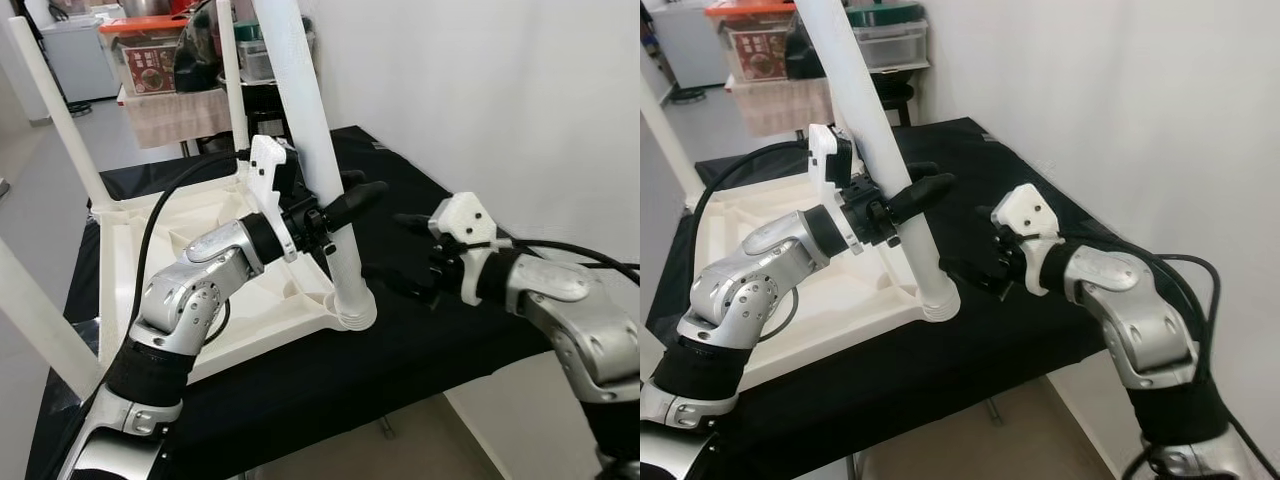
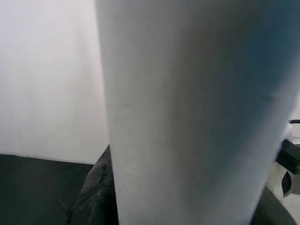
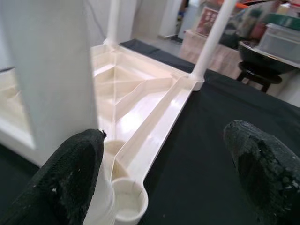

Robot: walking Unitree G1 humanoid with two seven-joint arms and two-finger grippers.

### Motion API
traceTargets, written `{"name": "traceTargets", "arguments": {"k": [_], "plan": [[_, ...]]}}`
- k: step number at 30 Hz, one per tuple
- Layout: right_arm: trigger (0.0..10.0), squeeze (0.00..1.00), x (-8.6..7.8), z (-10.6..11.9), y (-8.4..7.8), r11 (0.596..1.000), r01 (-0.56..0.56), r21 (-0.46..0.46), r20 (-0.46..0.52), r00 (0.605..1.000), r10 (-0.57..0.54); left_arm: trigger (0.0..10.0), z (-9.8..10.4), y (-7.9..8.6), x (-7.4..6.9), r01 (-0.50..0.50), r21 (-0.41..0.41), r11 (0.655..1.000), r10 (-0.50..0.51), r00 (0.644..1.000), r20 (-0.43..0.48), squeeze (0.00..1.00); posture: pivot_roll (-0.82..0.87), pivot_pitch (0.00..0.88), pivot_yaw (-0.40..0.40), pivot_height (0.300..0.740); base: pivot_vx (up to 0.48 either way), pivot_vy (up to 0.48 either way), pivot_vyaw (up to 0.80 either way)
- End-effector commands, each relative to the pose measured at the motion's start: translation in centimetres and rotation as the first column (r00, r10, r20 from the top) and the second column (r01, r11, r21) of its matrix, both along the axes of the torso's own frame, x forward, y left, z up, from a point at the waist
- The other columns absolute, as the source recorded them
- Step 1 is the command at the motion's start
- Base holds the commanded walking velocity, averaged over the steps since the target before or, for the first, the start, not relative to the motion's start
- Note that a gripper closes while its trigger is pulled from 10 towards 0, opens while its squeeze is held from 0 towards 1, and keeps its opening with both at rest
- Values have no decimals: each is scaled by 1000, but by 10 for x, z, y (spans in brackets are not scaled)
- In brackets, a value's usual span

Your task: Building children table

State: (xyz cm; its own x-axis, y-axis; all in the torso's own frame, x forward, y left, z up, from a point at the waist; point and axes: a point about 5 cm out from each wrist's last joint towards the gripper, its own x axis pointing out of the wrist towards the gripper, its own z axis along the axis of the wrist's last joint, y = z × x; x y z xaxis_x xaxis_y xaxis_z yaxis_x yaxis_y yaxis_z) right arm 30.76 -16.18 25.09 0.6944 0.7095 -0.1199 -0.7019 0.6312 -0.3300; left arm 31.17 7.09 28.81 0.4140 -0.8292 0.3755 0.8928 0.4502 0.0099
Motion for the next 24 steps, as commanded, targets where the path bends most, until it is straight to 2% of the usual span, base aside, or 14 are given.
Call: {"name": "traceTargets", "arguments": {"k": [1,2,4,6,11,16,20,24], "plan": [[10000,0,-4,-7,24,995,-104,5,-42,994,104,0,-1,-11,-7,67,-6,998,-67,998,1,0,-111,0,24,740,0,0,0],[10000,0,-6,-13,35,989,-145,5,-63,987,145,0,-1,-13,-8,75,-7,997,-75,997,0,0,-108,0,22,740,0,0,0],[10000,0,-6,-13,35,989,-145,5,-63,987,145,0,-1,-13,-8,75,-7,997,-75,997,0,0,-108,0,22,740,0,0,0],[10000,0,-6,-20,45,985,-172,13,-90,981,173,0,-1,-14,-8,82,-8,997,-82,997,1,0,-106,0,21,740,0,0,0],[10000,0,-8,-34,57,977,-213,29,-152,965,215,0,0,-14,-9,85,-8,996,-85,996,7,0,-102,0,18,740,0,0,0],[10000,0,-15,-39,53,960,-281,-3,-171,946,276,0,0,-13,-9,77,6,997,-77,997,16,0,-99,0,17,740,0,0,0],[10000,0,-20,-34,32,948,-316,-27,-172,936,307,0,-1,-7,-6,40,50,998,-42,998,40,0,-104,0,20,740,0,0,0],[10000,0,-29,-33,29,927,-374,-23,-183,913,364,0,0,-5,-5,19,67,998,-23,998,57,0,-103,0,21,740,0,0,0]]}}
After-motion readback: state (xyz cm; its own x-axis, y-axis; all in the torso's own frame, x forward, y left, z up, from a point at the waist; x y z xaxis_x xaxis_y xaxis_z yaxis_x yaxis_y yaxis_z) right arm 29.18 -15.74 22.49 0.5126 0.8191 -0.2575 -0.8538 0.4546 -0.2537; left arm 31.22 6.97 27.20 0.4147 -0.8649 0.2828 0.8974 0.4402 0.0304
